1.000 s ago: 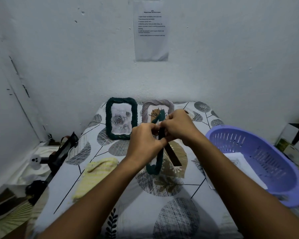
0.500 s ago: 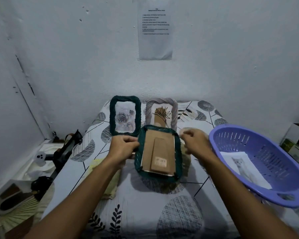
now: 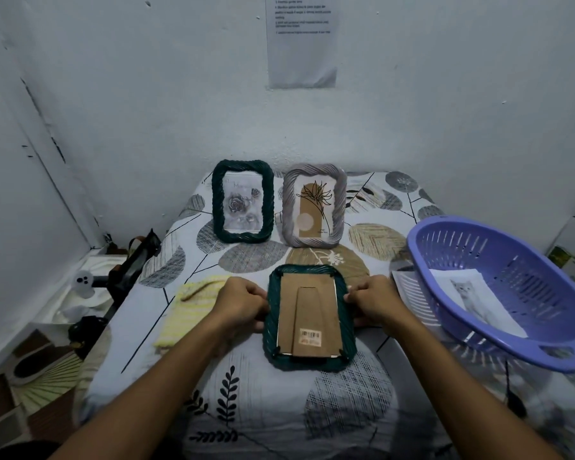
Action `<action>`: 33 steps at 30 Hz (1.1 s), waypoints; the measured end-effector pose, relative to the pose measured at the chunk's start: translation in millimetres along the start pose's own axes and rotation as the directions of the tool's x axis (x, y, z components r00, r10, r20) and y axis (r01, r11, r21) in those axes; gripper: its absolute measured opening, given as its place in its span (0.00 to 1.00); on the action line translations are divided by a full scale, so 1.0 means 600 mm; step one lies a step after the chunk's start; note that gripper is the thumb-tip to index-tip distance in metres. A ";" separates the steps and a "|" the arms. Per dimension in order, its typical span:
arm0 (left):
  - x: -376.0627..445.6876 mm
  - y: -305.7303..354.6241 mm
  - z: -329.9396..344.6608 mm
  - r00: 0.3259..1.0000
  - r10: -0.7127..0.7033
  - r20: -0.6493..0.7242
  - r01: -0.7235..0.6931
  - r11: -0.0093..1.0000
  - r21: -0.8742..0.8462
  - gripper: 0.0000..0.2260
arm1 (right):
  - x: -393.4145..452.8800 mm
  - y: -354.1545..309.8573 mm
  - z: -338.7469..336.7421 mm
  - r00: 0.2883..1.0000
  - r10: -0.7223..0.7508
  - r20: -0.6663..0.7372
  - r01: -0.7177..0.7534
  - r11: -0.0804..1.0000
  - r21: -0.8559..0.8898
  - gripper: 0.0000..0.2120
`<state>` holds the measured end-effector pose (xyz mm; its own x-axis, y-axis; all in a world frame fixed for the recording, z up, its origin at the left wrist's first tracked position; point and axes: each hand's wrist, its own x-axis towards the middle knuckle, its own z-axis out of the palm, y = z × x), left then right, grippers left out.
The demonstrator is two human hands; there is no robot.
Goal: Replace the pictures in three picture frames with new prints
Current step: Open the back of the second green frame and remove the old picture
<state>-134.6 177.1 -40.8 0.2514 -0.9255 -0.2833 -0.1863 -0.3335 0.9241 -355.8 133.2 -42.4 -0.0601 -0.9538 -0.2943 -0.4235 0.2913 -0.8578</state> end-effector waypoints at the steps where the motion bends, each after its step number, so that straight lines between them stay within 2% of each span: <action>1: 0.003 0.000 -0.001 1.000 0.005 0.010 -0.005 0.999 0.047 0.04 | 0.002 0.000 0.000 1.000 0.008 0.001 -0.008 0.999 -0.032 0.02; 7: 0.027 0.003 -0.010 0.998 -0.001 0.061 -0.016 0.961 0.276 0.04 | 0.013 0.003 -0.003 1.000 -0.002 0.016 0.004 0.993 -0.115 0.06; 13: 0.039 0.009 -0.018 0.988 -0.014 0.155 -0.046 0.924 0.380 0.01 | 0.020 0.004 -0.015 0.996 -0.044 0.073 0.056 0.984 -0.170 0.06; 15: 0.050 0.015 -0.020 0.986 0.054 0.158 -0.117 0.897 0.426 0.03 | 0.028 -0.002 -0.019 0.988 -0.152 0.034 0.155 0.962 -0.225 0.05; 17: 0.071 0.023 -0.019 0.971 0.196 0.137 -0.239 0.840 0.488 0.03 | 0.042 -0.010 -0.018 0.969 -0.247 0.003 0.240 0.940 -0.244 0.06; 20: 0.092 0.033 -0.009 0.940 0.327 0.097 -0.332 0.814 0.477 0.06 | 0.063 -0.016 -0.011 0.954 -0.297 0.040 0.298 0.927 -0.229 0.05; 22: 0.105 0.035 -0.001 0.952 0.293 0.093 -0.302 0.836 0.458 0.06 | 0.074 -0.017 -0.001 0.951 -0.301 0.075 0.310 0.912 -0.270 0.04; 26: 0.123 0.033 0.010 0.989 0.121 0.085 -0.143 0.926 0.351 0.10 | 0.089 -0.021 0.011 0.971 -0.233 0.055 0.239 0.938 -0.249 0.08; 33: 0.136 0.035 0.013 0.995 0.050 0.082 -0.076 0.934 0.349 0.13 | 0.099 -0.031 0.010 0.990 -0.117 0.080 0.130 0.972 -0.194 0.09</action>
<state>-125.4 93.1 -46.6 0.1628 -0.9526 -0.2569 -0.5249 -0.3041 0.7950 -345.9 71.8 -46.2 0.0625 -0.9724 -0.2250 -0.5947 0.1447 -0.7908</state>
